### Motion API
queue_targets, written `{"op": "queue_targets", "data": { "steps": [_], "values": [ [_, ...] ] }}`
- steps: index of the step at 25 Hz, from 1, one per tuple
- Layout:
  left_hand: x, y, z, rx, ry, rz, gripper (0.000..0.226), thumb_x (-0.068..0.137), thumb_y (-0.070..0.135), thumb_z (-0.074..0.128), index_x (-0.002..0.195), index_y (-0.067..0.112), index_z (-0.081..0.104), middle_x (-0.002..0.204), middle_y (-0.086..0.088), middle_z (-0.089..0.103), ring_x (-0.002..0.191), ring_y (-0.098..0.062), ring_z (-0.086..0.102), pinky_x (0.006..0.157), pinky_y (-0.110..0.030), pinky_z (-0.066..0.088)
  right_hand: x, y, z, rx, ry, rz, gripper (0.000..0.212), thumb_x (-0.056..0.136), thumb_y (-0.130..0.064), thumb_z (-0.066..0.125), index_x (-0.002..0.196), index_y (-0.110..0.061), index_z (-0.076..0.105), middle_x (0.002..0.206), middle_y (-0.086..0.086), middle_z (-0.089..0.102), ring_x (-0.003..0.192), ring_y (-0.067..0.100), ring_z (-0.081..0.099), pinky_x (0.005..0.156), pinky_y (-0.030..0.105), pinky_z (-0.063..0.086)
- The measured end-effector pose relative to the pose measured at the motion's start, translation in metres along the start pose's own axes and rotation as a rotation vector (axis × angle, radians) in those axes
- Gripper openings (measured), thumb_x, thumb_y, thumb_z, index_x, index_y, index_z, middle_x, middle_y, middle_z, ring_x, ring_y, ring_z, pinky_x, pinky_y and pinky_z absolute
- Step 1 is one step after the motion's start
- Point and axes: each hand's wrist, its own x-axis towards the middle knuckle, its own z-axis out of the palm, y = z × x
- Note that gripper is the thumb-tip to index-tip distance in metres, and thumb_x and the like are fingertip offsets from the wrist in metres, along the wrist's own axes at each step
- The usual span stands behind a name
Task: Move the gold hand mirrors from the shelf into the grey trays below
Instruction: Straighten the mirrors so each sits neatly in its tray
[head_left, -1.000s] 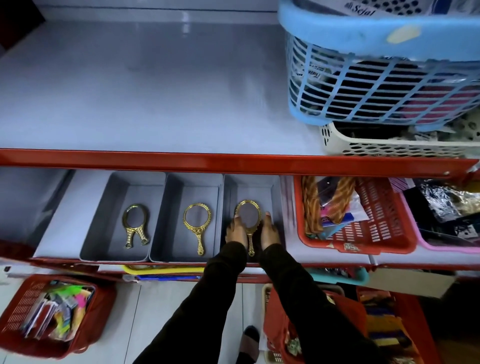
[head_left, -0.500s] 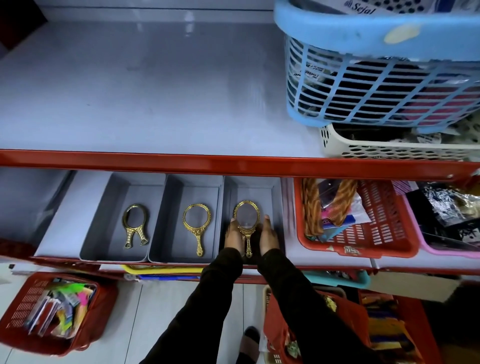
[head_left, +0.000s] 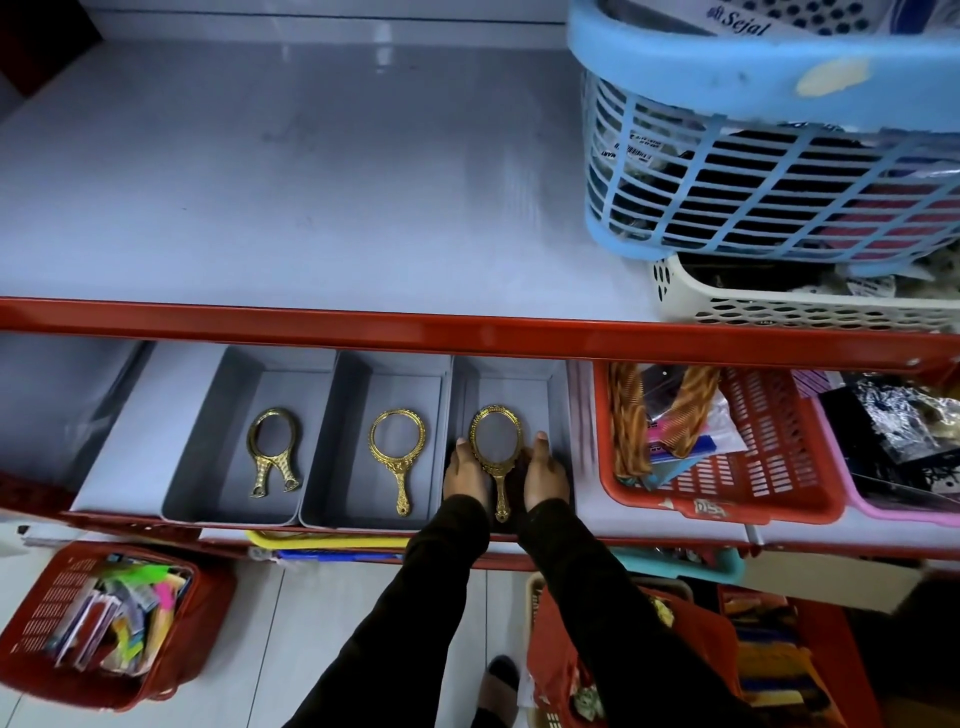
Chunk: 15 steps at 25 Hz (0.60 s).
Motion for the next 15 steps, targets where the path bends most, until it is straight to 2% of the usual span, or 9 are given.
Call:
{"op": "queue_targets", "data": {
  "steps": [1,4,9,12,15],
  "values": [
    [0.001,0.000,0.001,0.029,0.014,0.013,0.060,0.101,0.049,0.026,0.149,0.015,0.035,0.149,-0.015,0.042,0.136,-0.033,0.040,0.110,-0.036,0.033,0.001,-0.002,-0.002,-0.026,0.013,-0.017,0.067,0.098,-0.058,0.026,0.119,-0.008,0.066,0.117,0.016,0.068,0.105,0.029,0.062,0.077,0.026,0.042],
    [0.006,0.005,0.005,0.070,0.017,0.042,0.061,0.101,0.048,0.022,0.151,0.014,0.030,0.152,-0.015,0.038,0.140,-0.031,0.036,0.113,-0.035,0.029,0.007,-0.010,-0.001,-0.062,-0.004,-0.054,0.066,0.098,-0.058,0.025,0.125,-0.010,0.063,0.125,0.015,0.065,0.116,0.031,0.059,0.087,0.028,0.039],
    [0.021,0.013,0.011,0.085,0.017,0.058,0.061,0.102,0.047,0.023,0.149,0.011,0.036,0.148,-0.017,0.044,0.136,-0.032,0.042,0.109,-0.032,0.033,0.014,-0.021,0.003,-0.115,-0.024,-0.073,0.068,0.097,-0.059,0.026,0.131,-0.011,0.060,0.131,0.015,0.062,0.119,0.032,0.057,0.091,0.031,0.041],
    [0.016,0.016,0.012,0.087,-0.009,0.071,0.064,0.099,0.052,0.025,0.146,0.012,0.041,0.142,-0.017,0.050,0.130,-0.032,0.048,0.108,-0.035,0.037,0.011,-0.024,0.001,-0.125,-0.016,-0.082,0.067,0.099,-0.057,0.026,0.130,-0.010,0.060,0.131,0.015,0.062,0.119,0.032,0.057,0.088,0.030,0.040],
    [0.002,0.020,0.009,0.116,-0.048,0.139,0.063,0.099,0.052,0.025,0.150,0.017,0.035,0.150,-0.012,0.042,0.137,-0.030,0.041,0.115,-0.039,0.032,-0.002,-0.030,-0.003,-0.102,0.009,-0.100,0.065,0.100,-0.055,0.027,0.134,-0.007,0.054,0.136,0.017,0.057,0.125,0.034,0.052,0.096,0.034,0.039]
  ]
}}
